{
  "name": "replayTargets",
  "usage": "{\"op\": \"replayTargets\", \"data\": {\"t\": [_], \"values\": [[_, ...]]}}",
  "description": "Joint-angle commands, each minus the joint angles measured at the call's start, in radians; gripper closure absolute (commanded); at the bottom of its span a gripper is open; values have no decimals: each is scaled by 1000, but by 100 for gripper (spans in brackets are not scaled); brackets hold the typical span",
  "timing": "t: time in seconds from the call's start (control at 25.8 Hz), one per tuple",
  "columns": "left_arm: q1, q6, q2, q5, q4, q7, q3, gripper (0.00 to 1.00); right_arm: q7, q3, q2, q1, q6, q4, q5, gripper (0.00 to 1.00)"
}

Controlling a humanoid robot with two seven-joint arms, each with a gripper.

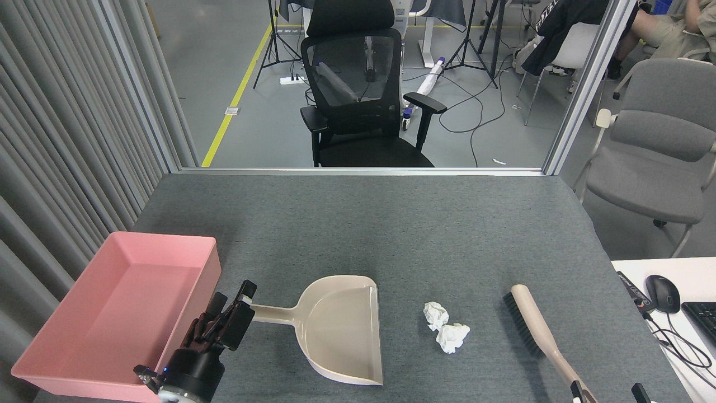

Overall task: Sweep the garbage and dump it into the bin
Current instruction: 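Close the left gripper on the dustpan handle and the right on the brush handle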

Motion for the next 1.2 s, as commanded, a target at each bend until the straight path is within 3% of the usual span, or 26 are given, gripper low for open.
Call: {"op": "replayTargets", "data": {"t": [0.0, 1.16], "values": [[-2, 6, 0, 35, 16, 0, 3, 1, -9, 0, -4, -1, -17, 31, 2, 2], [1, 5, 0, 37, 24, 6, -2, 1, -32, 3, -42, -76, -55, 187, 8, 2]]}}
